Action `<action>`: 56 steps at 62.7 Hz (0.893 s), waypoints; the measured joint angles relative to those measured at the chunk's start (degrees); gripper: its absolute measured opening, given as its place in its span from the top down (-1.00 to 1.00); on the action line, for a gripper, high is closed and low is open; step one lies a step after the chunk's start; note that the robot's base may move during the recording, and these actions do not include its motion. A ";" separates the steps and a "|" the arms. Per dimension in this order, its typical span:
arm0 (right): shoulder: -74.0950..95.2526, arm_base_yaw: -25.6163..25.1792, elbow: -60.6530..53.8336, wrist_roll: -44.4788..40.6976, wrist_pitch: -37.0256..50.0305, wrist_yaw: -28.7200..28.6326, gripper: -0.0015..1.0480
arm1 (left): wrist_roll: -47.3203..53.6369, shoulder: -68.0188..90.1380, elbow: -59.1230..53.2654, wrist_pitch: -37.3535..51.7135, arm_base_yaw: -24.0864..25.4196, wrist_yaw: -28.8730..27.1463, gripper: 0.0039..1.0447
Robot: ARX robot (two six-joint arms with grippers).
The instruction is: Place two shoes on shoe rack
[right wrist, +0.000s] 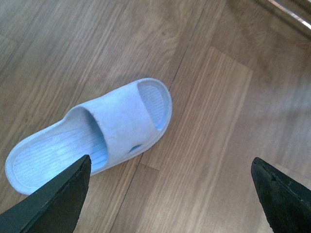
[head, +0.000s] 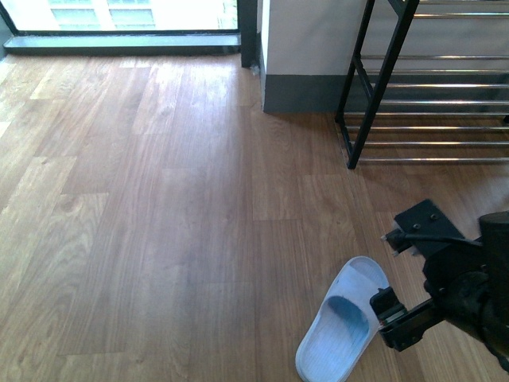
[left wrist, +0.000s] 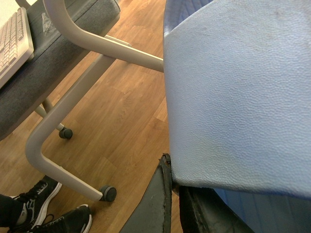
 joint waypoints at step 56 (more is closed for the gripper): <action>21.62 -1.86 22.18 11.78 -13.88 -3.93 -0.82 | 0.00 0.00 0.00 0.00 0.00 0.00 0.98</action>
